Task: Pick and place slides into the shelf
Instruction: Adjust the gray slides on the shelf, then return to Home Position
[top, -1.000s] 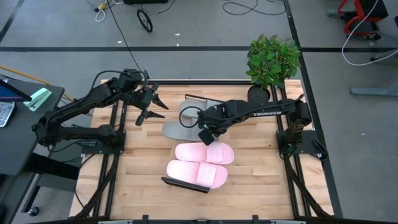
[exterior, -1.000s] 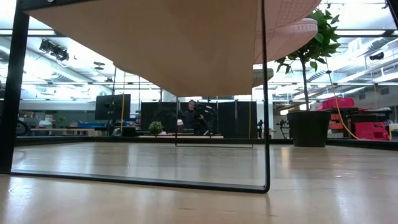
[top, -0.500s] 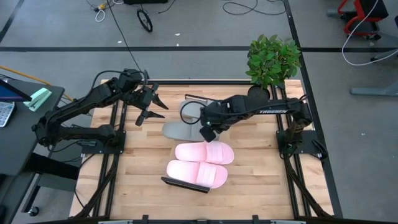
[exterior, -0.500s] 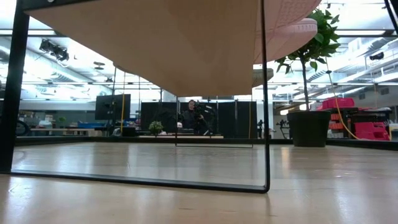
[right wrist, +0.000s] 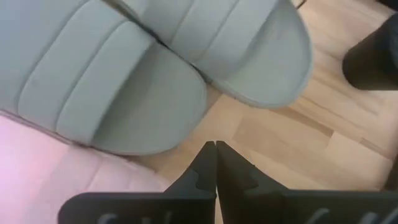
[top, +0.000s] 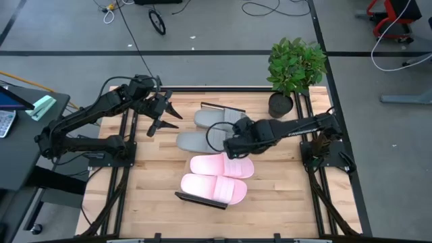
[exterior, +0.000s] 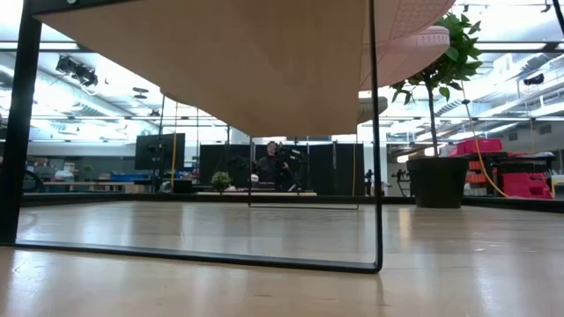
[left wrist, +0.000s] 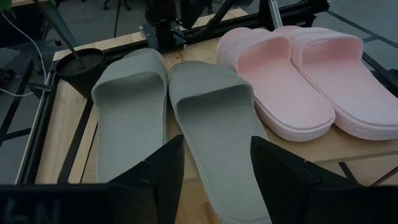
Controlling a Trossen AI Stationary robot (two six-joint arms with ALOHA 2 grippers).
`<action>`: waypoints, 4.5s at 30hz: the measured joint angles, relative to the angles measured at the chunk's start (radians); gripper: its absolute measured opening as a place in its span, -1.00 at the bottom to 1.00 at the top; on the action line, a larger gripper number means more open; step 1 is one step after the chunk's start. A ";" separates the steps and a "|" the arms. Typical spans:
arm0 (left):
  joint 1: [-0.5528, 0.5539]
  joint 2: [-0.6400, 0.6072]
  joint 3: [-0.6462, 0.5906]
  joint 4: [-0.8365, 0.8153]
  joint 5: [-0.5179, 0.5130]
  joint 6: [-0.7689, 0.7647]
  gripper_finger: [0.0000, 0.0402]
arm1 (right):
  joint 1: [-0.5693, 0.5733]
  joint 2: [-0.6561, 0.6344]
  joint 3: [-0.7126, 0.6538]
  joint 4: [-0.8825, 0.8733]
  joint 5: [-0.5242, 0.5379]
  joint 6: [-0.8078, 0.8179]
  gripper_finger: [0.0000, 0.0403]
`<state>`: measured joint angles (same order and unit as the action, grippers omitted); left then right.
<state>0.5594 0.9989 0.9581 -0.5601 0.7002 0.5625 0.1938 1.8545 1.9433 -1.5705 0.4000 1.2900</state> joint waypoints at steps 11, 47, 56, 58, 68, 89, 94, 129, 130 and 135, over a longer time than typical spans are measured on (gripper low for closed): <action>0.000 0.000 0.000 -0.003 0.000 0.010 -0.06 | 0.090 -0.024 -0.207 0.001 0.113 0.411 -0.99; 0.000 0.000 0.000 0.012 0.001 -0.008 -0.06 | -0.122 -0.771 -1.390 1.649 -0.124 0.274 -0.39; 0.000 0.000 0.000 0.013 0.001 -0.009 -0.06 | -0.155 -0.675 -1.389 1.768 -0.217 0.260 -0.10; 0.000 0.000 0.000 0.013 0.001 -0.009 -0.06 | -0.155 -0.669 -1.389 1.785 -0.219 0.260 -0.10; 0.000 0.000 0.000 0.010 0.000 -0.006 -0.06 | -0.155 -0.669 -1.389 1.785 -0.193 0.256 -0.76; 0.000 0.000 0.000 0.009 0.000 -0.001 -0.06 | -0.104 -0.717 -1.303 1.533 -0.147 0.232 -0.99; 0.000 0.000 0.000 0.009 0.000 -0.002 -0.06 | -0.104 -0.696 -1.300 1.519 -0.159 0.228 -0.99; -0.006 0.003 0.000 -0.041 0.087 -0.047 -0.46 | 0.084 -0.923 -1.303 1.441 -0.049 -0.180 -0.95; -0.009 0.003 0.000 -0.041 0.087 -0.058 -0.50 | 0.087 -0.930 -1.303 1.441 -0.047 -0.217 -0.94; -0.039 0.003 0.000 -0.035 0.076 -0.110 -0.77 | 0.103 -0.960 -1.303 1.383 0.013 -0.360 -0.97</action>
<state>0.5203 1.0016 0.9577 -0.5949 0.7757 0.4522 0.2965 0.8944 0.6403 -0.1874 0.4132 0.9304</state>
